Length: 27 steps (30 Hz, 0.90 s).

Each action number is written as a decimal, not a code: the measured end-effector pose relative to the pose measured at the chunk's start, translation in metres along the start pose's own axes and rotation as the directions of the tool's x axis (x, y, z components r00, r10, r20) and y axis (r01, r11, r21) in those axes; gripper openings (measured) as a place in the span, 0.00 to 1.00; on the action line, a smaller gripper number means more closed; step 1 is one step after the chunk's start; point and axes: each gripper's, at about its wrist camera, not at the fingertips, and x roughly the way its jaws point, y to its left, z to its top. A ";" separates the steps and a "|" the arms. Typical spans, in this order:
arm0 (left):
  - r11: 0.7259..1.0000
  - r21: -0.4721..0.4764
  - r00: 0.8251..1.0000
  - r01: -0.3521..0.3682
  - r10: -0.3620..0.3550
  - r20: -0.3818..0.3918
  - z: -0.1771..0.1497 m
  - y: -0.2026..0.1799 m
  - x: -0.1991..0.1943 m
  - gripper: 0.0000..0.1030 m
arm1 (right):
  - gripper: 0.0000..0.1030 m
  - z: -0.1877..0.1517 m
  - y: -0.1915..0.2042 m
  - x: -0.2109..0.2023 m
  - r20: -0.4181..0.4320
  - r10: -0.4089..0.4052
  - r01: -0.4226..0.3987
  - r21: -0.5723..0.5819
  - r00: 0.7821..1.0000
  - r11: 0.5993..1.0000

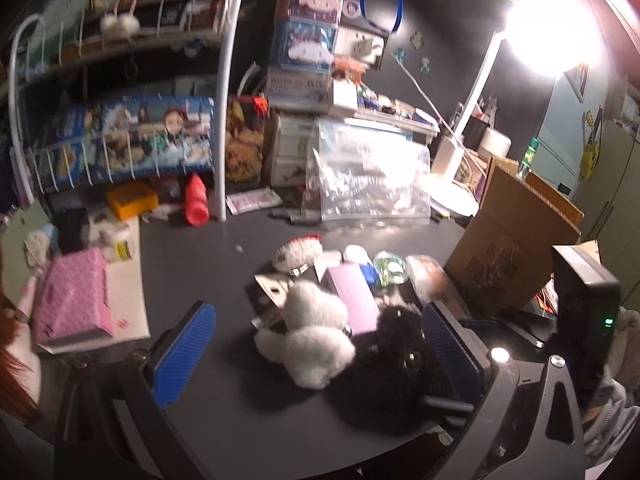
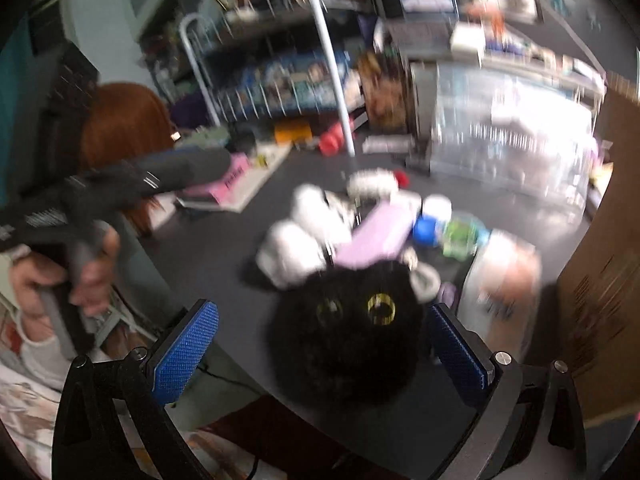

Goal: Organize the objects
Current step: 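Close the right gripper on the black cat plush and lift it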

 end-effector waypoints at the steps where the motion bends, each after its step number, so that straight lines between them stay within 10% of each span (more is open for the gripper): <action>1: 1.000 -0.005 1.000 0.002 -0.002 -0.012 -0.002 0.001 0.003 1.00 | 0.98 -0.002 -0.003 0.005 -0.005 -0.012 0.013 0.005 1.000 1.000; 4: 1.000 -0.018 0.999 0.005 -0.005 -0.035 -0.008 0.002 0.008 1.00 | 0.84 -0.004 -0.013 0.012 -0.014 0.003 -0.003 0.052 1.000 0.999; 18: 1.000 -0.019 0.996 -0.022 0.020 -0.091 -0.016 0.008 0.018 1.00 | 0.78 -0.007 -0.005 0.026 -0.009 -0.050 0.049 -0.053 0.999 0.997; 27: 0.992 -0.007 0.980 0.129 -0.128 -0.154 -0.012 0.004 0.024 1.00 | 0.69 -0.015 0.006 0.037 -0.030 -0.153 0.147 -0.139 0.988 0.979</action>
